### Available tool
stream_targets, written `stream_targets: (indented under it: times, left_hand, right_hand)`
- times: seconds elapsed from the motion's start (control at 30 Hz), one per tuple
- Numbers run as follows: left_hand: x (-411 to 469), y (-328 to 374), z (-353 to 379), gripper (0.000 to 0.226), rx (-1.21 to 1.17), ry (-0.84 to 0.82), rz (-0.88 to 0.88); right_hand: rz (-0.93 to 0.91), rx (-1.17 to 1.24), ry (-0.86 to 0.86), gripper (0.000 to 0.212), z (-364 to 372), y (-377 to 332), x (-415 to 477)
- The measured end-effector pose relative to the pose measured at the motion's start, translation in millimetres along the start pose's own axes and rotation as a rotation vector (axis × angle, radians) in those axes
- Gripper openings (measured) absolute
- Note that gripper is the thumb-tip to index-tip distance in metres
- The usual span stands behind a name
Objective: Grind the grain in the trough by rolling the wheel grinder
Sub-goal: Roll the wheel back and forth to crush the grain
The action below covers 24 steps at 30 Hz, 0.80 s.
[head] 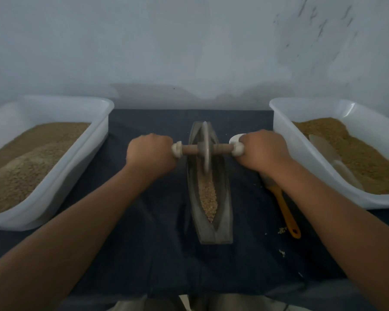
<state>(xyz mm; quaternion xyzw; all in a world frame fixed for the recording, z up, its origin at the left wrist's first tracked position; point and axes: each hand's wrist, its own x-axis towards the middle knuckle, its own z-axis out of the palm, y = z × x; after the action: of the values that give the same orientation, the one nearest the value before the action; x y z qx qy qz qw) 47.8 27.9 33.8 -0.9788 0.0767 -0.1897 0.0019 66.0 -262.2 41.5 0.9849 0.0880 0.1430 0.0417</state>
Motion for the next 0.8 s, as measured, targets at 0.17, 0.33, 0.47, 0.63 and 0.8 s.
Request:
stream_targets:
  times: [0.17, 0.33, 0.47, 0.63, 0.8]
  left_hand:
    - [-73, -12, 0, 0.045, -0.059, 0.202, 0.217]
    - [-51, -15, 14, 0.043, 0.001, 0.188, 0.181]
    - [9, -9, 22, 0.042, 0.001, 0.066, 0.003]
    - [-20, -6, 14, 0.037, -0.006, -0.003, -0.018]
    - [-93, -14, -2, 0.050, -0.027, 0.155, 0.174]
  right_hand:
    - [-0.172, 0.164, 0.032, 0.036, -12, 9, -78]
    - [-0.161, 0.090, -0.024, 0.034, -18, 7, -67]
    - [-0.046, -0.058, 0.042, 0.036, -11, -4, 7]
    - [-0.108, -0.040, 0.082, 0.045, -10, -2, -3]
    - [-0.234, 0.069, 0.146, 0.051, -6, 8, -85]
